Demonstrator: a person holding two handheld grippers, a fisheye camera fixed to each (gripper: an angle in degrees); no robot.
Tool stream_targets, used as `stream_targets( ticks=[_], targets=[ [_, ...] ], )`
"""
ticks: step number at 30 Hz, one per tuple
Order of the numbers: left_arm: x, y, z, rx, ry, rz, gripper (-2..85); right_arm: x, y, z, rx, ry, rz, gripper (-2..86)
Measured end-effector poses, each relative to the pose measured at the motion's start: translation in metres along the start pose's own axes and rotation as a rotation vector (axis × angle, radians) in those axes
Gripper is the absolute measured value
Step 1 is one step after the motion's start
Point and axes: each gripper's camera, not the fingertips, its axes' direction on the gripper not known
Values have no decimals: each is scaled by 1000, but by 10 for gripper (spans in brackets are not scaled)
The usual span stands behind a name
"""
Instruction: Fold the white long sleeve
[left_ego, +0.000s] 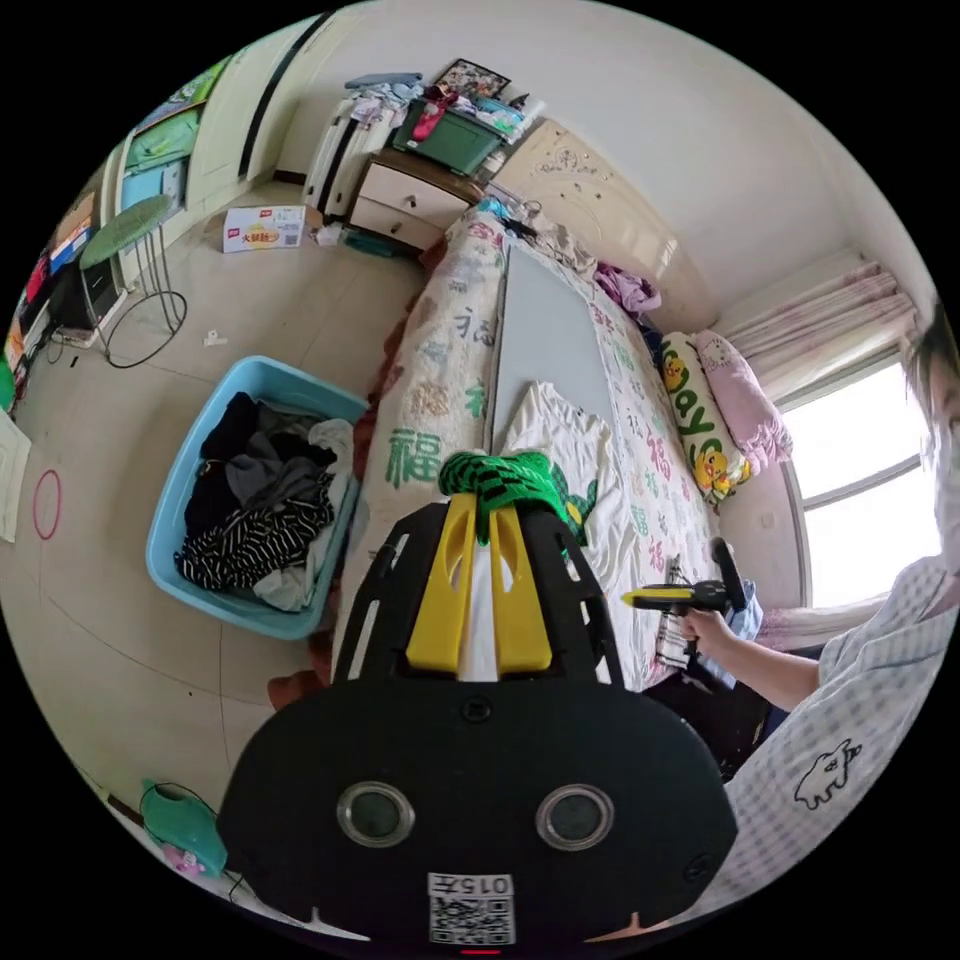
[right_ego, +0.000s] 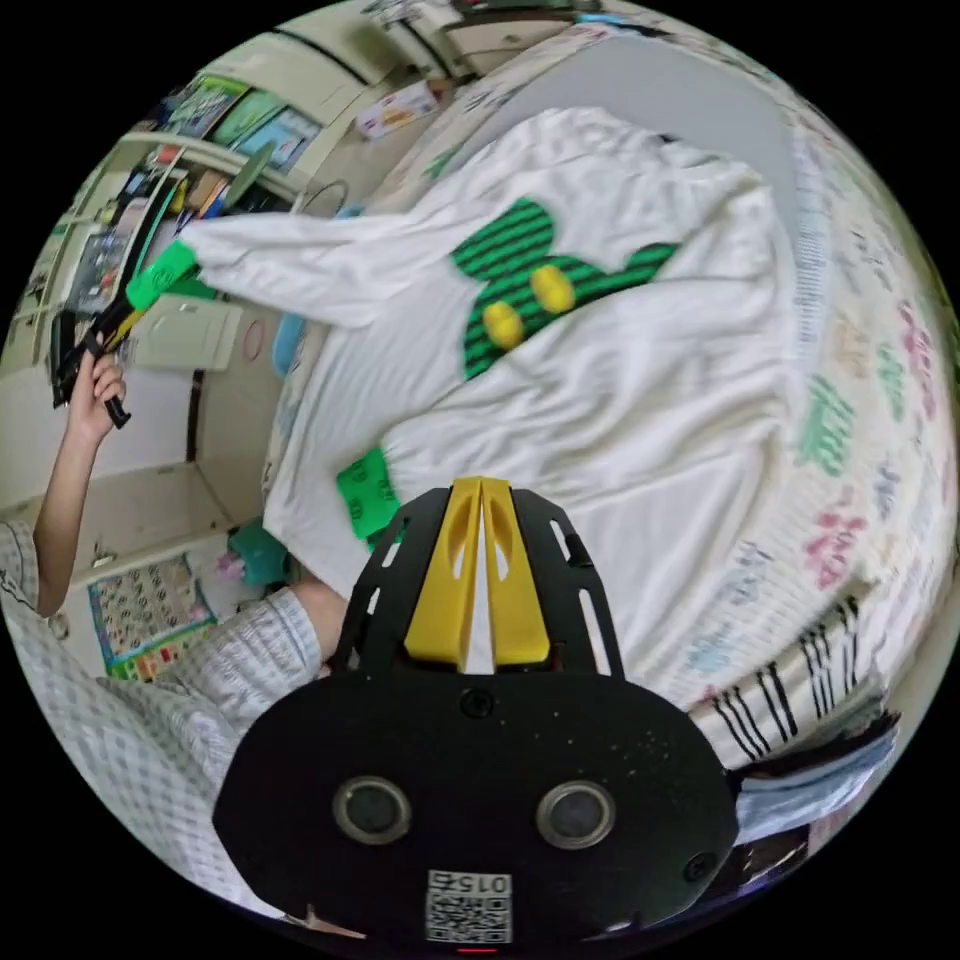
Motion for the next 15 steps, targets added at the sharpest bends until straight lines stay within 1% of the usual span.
stream_targets(
  ticks=[2,3,4,5,6,7,8,9,11,12,14,15],
  targets=[
    [-46,-33,-23,85,-18,-60,-4,77,8,-79,107,155,149,-5],
    [-58,-41,-28,106,-33,-74,-4,99,13,-101,137,196,200,-4],
    [-80,-56,-34,128,-71,-107,-4,141,23,-141,176,266,309,-3],
    [-97,-67,-35,128,-93,-132,-5,169,33,-173,208,276,378,0],
    [-102,-71,-34,125,-102,-141,-5,174,36,-185,226,245,376,2],
    [-105,-76,-30,113,-112,-136,-4,166,36,-195,240,187,297,7],
    [-101,-77,-21,97,-111,-110,-4,143,29,-188,219,163,195,14],
    [-97,-75,-15,87,-107,-96,-4,127,25,-180,202,151,139,27],
    [-83,-62,15,41,-67,-56,-4,57,5,-123,145,51,-45,81],
    [-81,-57,23,30,-59,-57,-4,40,0,-105,139,14,-64,95],
    [-80,-38,50,-21,-9,-84,-4,-26,-16,-34,126,-86,-101,122],
    [-81,-33,56,-31,5,-94,-4,-43,-20,-16,110,-104,-118,129]
  ],
)
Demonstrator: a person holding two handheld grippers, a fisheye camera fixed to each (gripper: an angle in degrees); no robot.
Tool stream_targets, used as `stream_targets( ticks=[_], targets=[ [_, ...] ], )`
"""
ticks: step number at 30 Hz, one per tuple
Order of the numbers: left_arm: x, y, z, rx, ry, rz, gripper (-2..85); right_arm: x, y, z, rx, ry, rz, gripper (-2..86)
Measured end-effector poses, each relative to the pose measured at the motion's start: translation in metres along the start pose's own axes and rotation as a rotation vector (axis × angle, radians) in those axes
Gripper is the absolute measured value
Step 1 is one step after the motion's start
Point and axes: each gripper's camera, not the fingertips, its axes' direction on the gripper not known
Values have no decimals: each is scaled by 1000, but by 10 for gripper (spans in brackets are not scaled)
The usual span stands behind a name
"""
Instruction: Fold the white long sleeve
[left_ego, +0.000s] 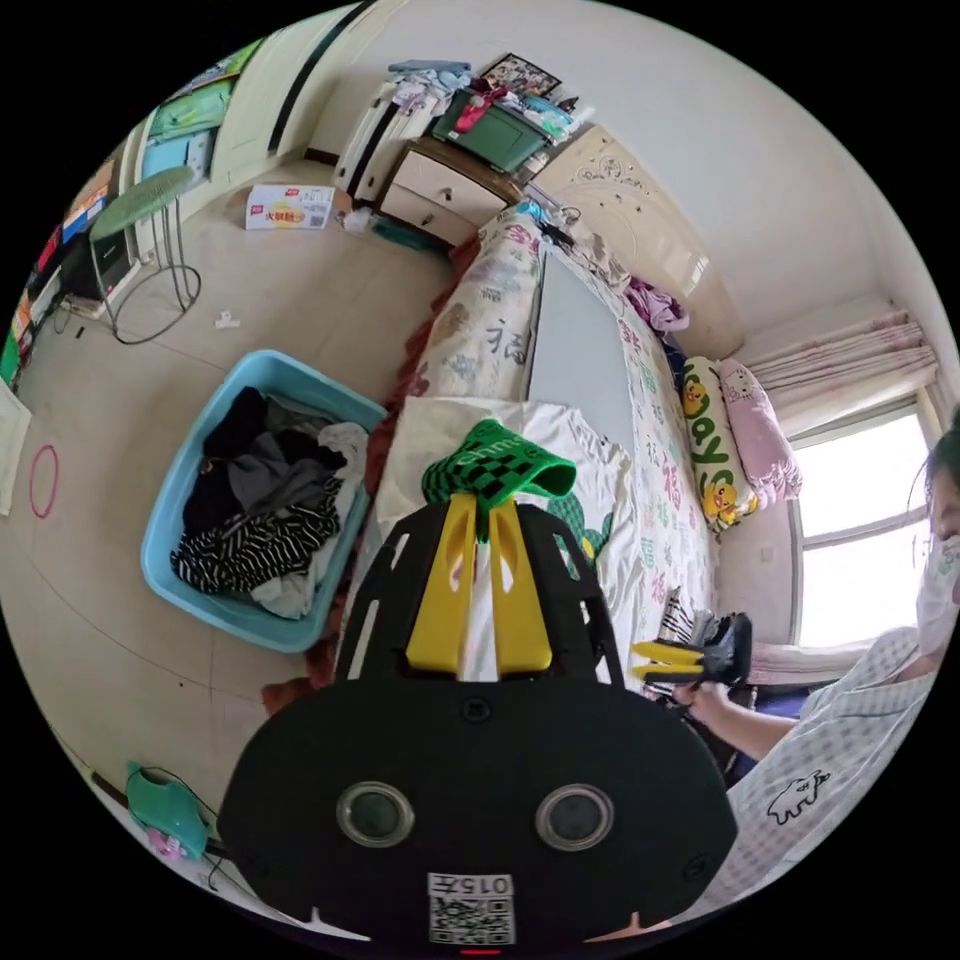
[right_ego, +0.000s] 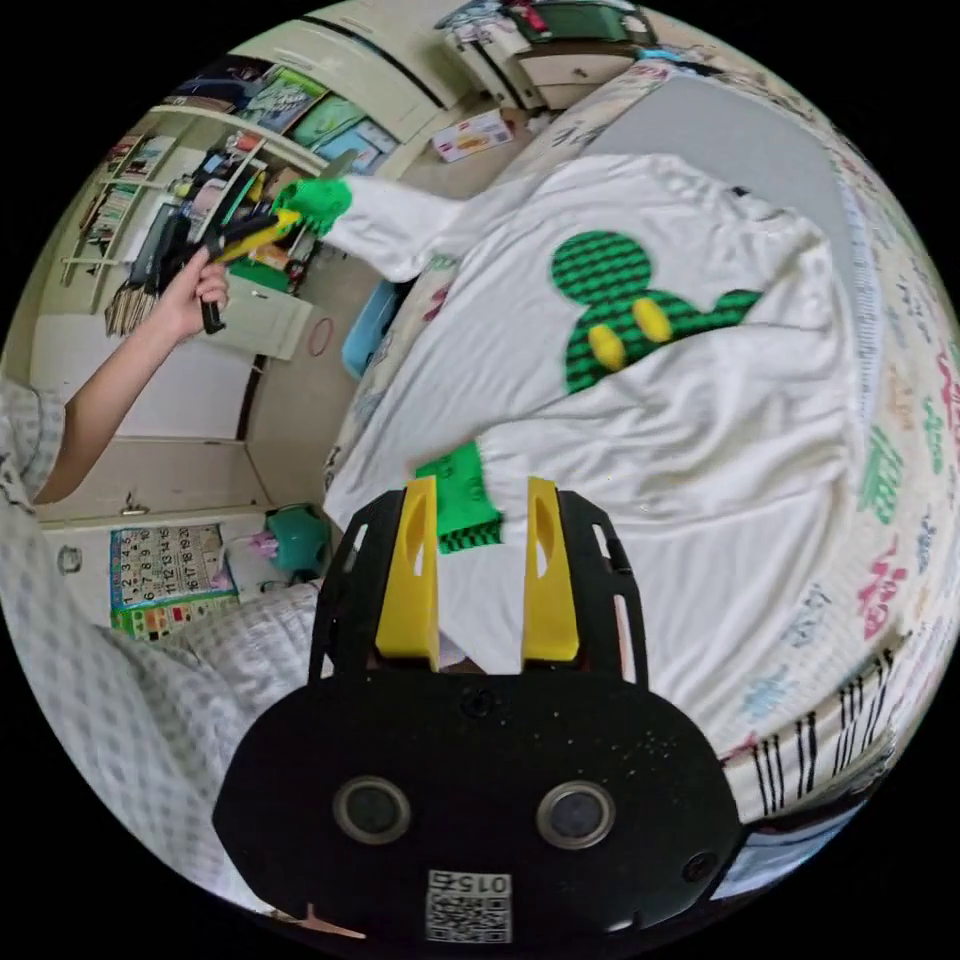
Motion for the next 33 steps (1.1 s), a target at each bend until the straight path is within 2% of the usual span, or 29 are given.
stream_targets(
  ticks=[2,5,8,10,12,14,17,18,22,23,25,27,29,33],
  targets=[
    [-9,17,15,-31,34,-33,-4,-41,-12,72,-114,13,-35,137],
    [-24,35,25,-48,62,-75,-4,-68,-21,131,-221,98,-78,126],
    [-40,49,32,-56,84,-120,-4,-89,-26,143,-212,281,-173,87],
    [-47,54,35,-58,83,-130,-4,-92,-30,144,-235,344,-206,43],
    [-51,58,38,-58,76,-130,-4,-79,-36,135,-237,326,-153,4],
    [-55,59,39,-49,64,-125,-4,-44,-42,102,-198,184,-40,-5],
    [-65,54,36,-27,91,-155,-4,17,-43,35,-126,87,120,-7],
    [-69,52,35,-19,106,-168,-4,30,-42,18,-112,103,136,-7],
    [-94,23,15,69,109,-206,-4,160,-27,-130,-12,373,342,-3],
    [-95,18,12,64,70,-197,-3,182,-22,-164,13,349,397,0],
    [-90,16,14,52,35,-173,-3,171,-18,-182,69,278,317,8],
    [-84,23,23,40,42,-164,-3,130,-22,-159,64,269,174,41],
    [-80,39,40,19,73,-192,-3,65,-31,-90,25,242,-5,86],
    [-86,65,56,-6,110,-267,-3,-24,-38,31,-44,140,-108,122]
  ],
)
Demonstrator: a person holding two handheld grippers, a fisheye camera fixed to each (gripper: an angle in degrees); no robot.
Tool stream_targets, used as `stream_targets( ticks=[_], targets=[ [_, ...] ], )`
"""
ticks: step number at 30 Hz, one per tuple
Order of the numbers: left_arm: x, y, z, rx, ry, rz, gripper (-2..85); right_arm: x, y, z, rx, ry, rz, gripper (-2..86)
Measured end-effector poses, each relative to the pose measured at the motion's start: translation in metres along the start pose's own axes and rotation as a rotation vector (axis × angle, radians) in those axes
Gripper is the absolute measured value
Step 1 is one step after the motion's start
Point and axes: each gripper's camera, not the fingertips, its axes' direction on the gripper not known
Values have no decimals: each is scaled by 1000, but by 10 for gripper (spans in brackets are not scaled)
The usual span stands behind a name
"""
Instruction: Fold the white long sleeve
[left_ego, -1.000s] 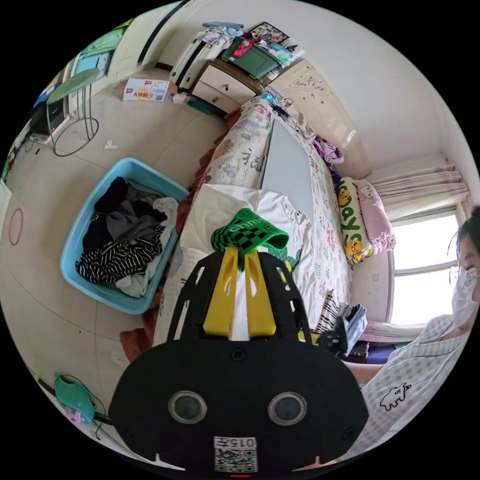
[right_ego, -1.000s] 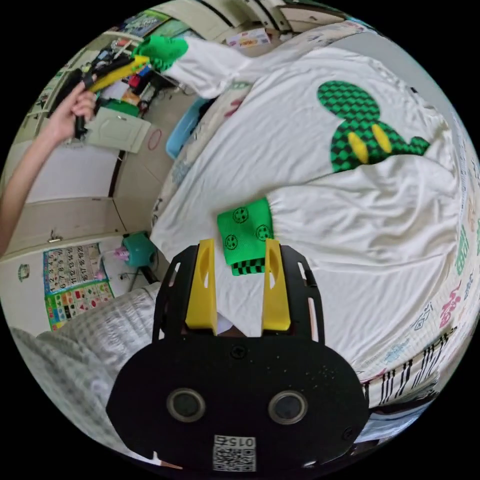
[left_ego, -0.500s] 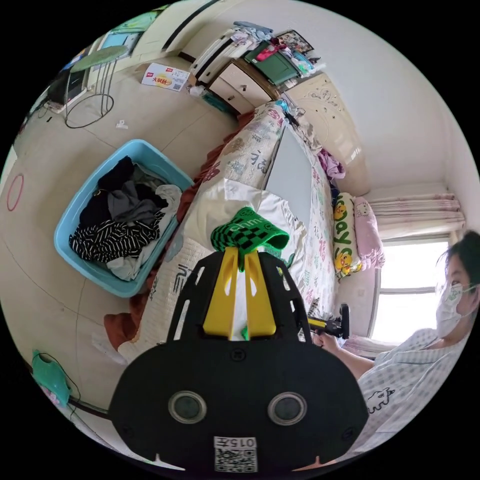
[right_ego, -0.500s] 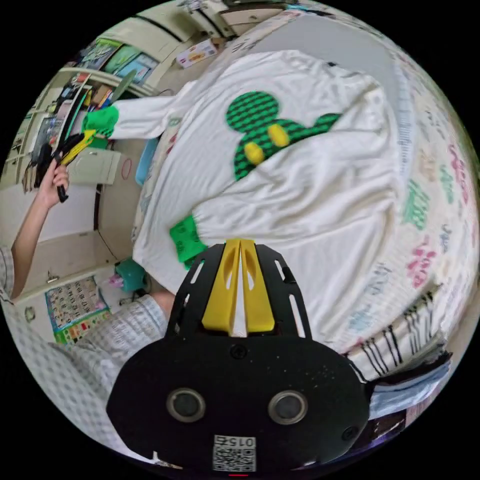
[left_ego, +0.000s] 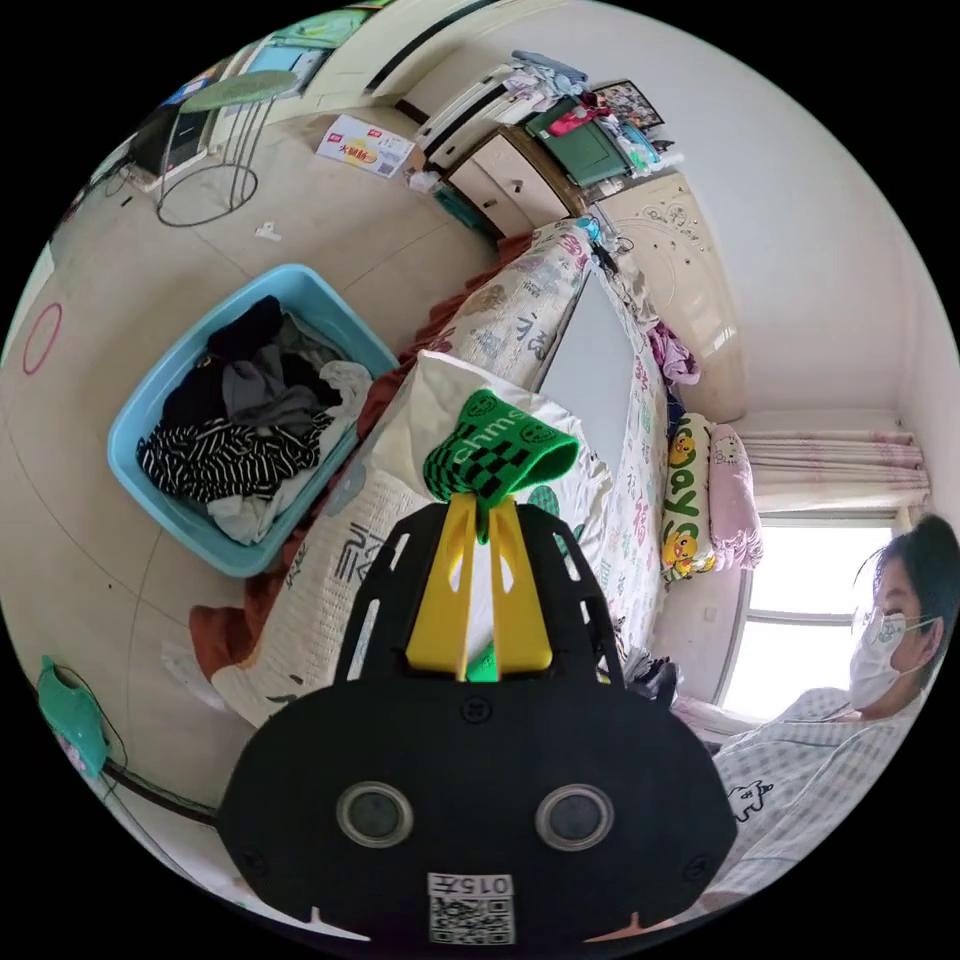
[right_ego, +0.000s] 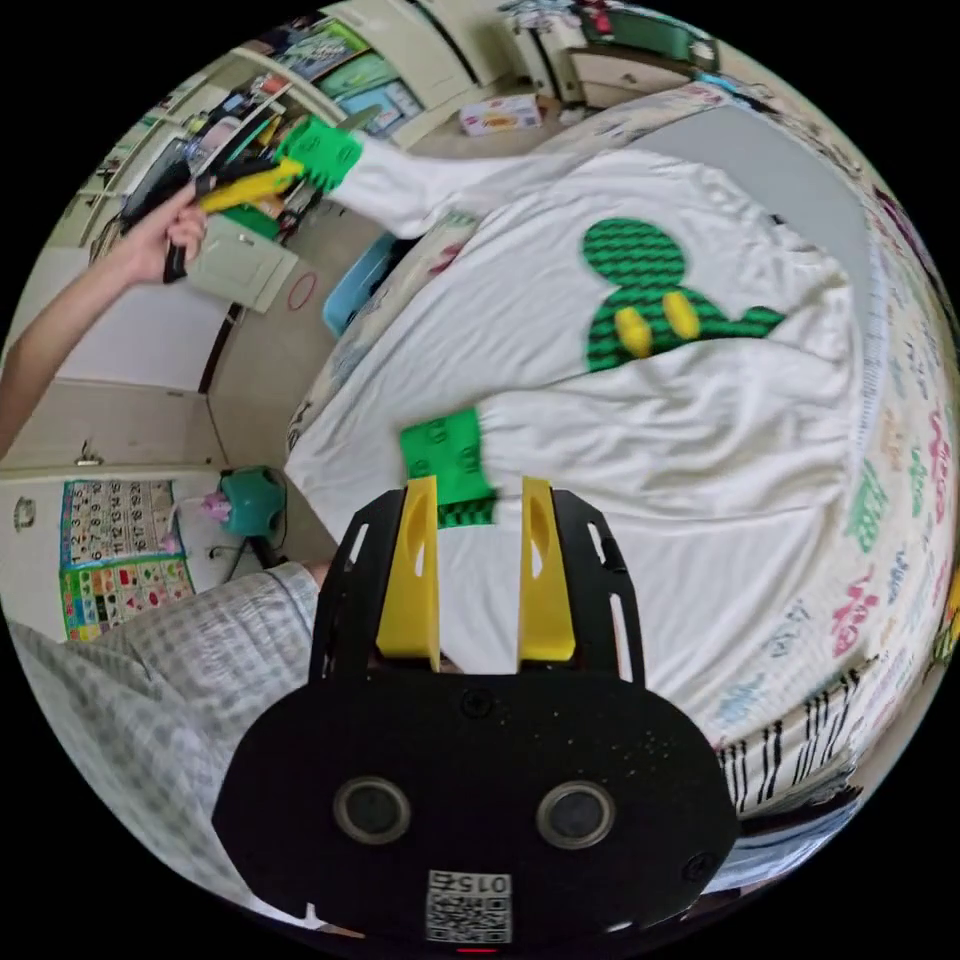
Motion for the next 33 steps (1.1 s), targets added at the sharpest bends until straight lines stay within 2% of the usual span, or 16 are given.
stream_targets(
  ticks=[3,5,7,9,11,18,21,24,26,28,30,31,32,33],
  targets=[
    [-11,15,-2,-7,-2,-41,-3,-61,-4,67,-108,6,-89,124],
    [-20,24,-3,-18,-6,-64,-4,-84,-3,100,-178,99,-126,97],
    [-27,30,-2,-31,-7,-86,-4,-91,-3,102,-133,240,-136,64],
    [-32,35,-1,-28,3,-98,-4,-83,-7,100,-144,216,-99,42],
    [-33,40,2,-32,17,-101,-3,-59,-8,89,-136,126,-18,2],
    [-21,39,6,-37,26,-86,-3,33,5,7,-47,-84,186,-8],
    [-22,7,-3,-53,66,-92,-2,121,27,-72,14,-19,295,-6],
    [-13,-40,-47,55,-84,-48,2,259,73,-176,88,196,565,-1],
    [-3,-66,-81,168,-236,-30,10,364,135,-267,191,458,867,9],
    [0,-70,-95,248,-278,-67,24,421,187,-312,206,569,1086,30],
    [2,-64,-100,288,-274,-127,48,448,237,-337,253,563,1288,45],
    [7,-56,-98,308,-264,-139,52,446,262,-345,355,546,1363,49],
    [16,-48,-93,304,-271,-129,53,438,278,-342,458,504,1382,49],
    [22,-44,-88,292,-282,-119,52,434,281,-335,483,473,1372,49]
  ],
)
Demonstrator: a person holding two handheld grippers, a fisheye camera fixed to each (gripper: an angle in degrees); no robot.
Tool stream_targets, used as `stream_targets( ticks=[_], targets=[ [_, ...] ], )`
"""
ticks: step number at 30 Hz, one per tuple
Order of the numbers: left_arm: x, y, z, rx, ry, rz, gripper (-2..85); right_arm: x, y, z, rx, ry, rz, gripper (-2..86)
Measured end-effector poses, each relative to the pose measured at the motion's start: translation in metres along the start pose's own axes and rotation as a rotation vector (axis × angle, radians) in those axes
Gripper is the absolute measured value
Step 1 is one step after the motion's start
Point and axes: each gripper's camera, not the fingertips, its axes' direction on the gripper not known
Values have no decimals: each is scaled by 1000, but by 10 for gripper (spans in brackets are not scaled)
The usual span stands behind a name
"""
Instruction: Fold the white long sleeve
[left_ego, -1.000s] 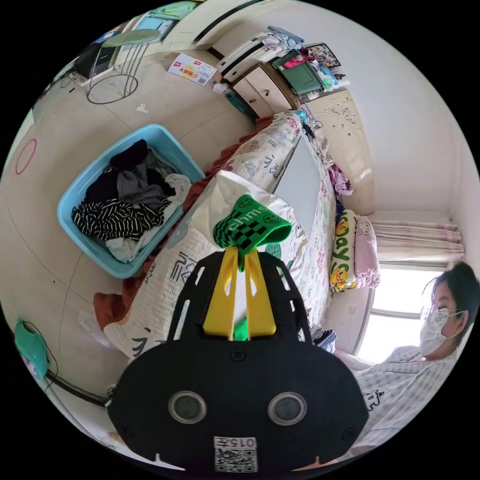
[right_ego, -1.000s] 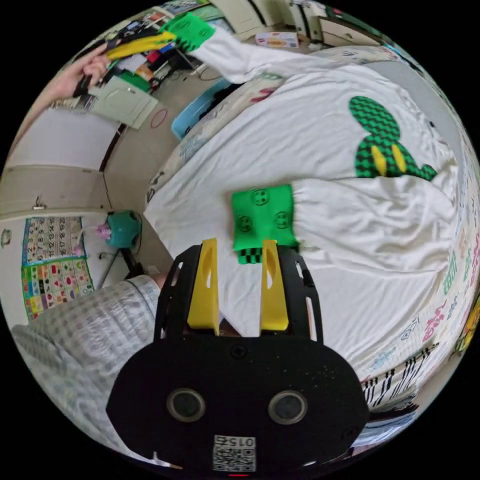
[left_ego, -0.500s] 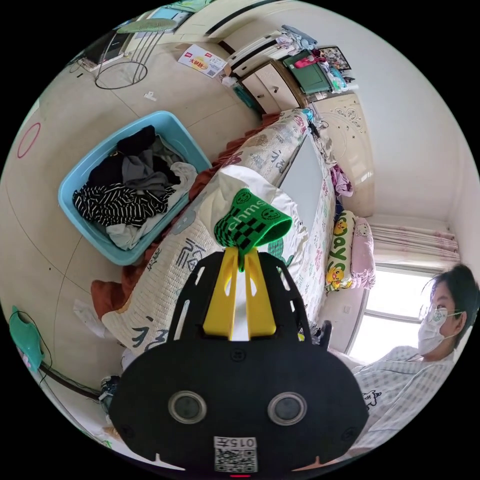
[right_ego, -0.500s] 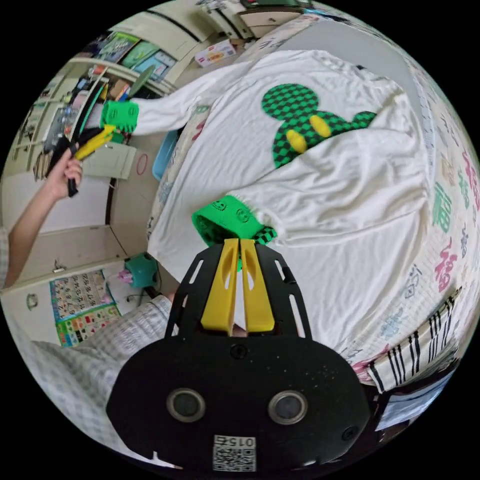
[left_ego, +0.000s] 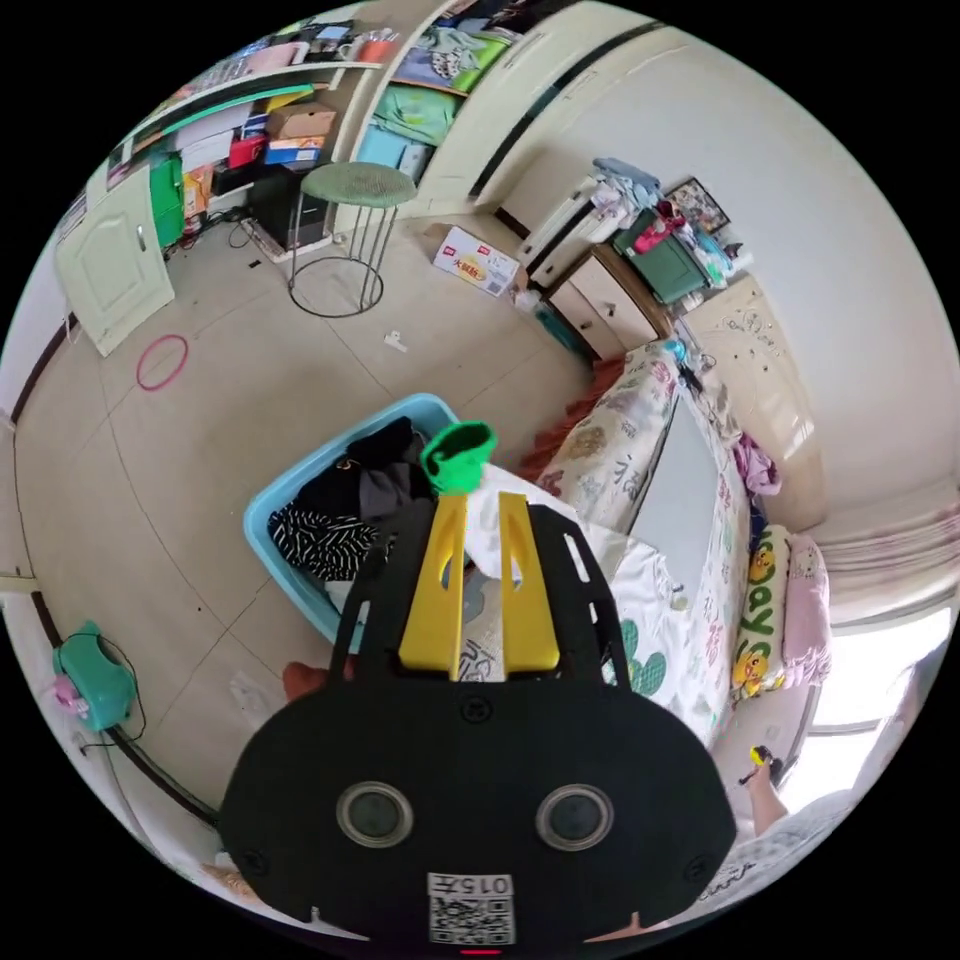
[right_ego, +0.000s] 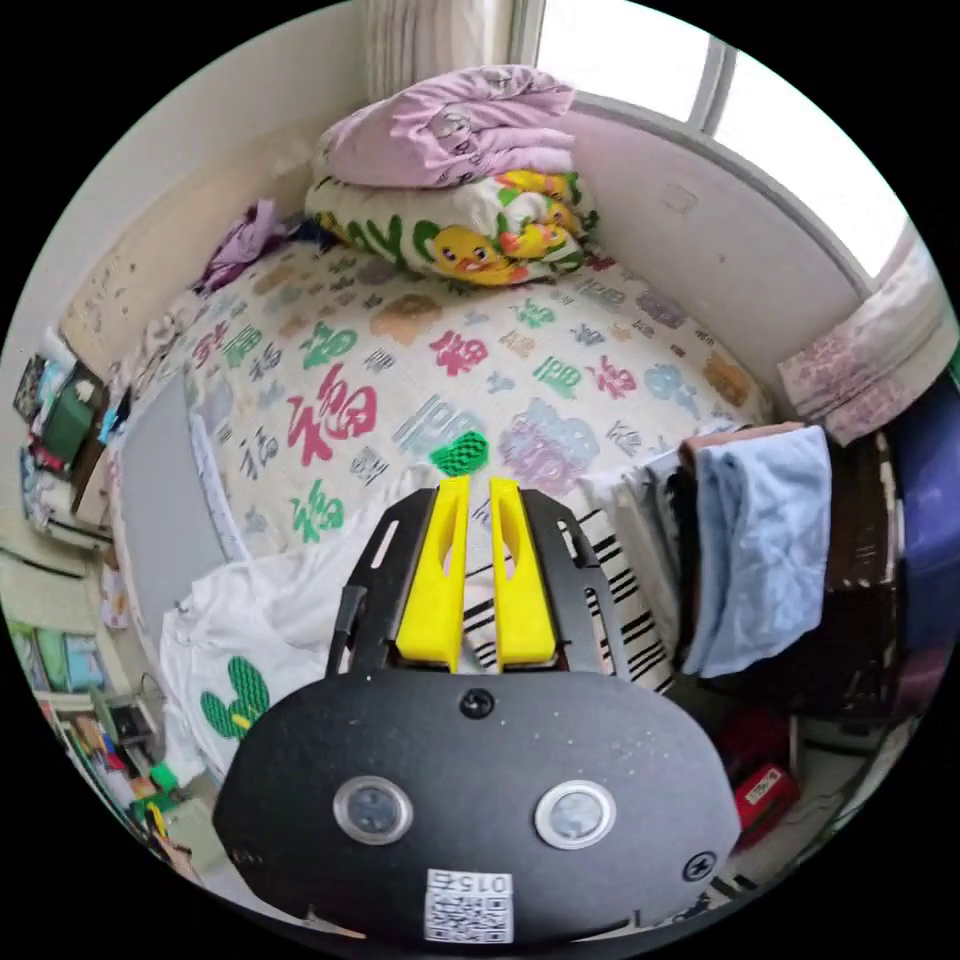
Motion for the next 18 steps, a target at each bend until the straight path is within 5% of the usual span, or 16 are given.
stream_targets(
  ticks=[5,11,18],
  targets=[
    [116,37,71,-263,-21,328,32,-94,88,77,-300,-193,-429,41],
    [293,40,196,-406,45,693,16,-259,144,125,-288,-326,-810,15],
    [410,28,311,-420,105,697,1,-379,149,176,-248,-233,-894,-9]
  ],
)
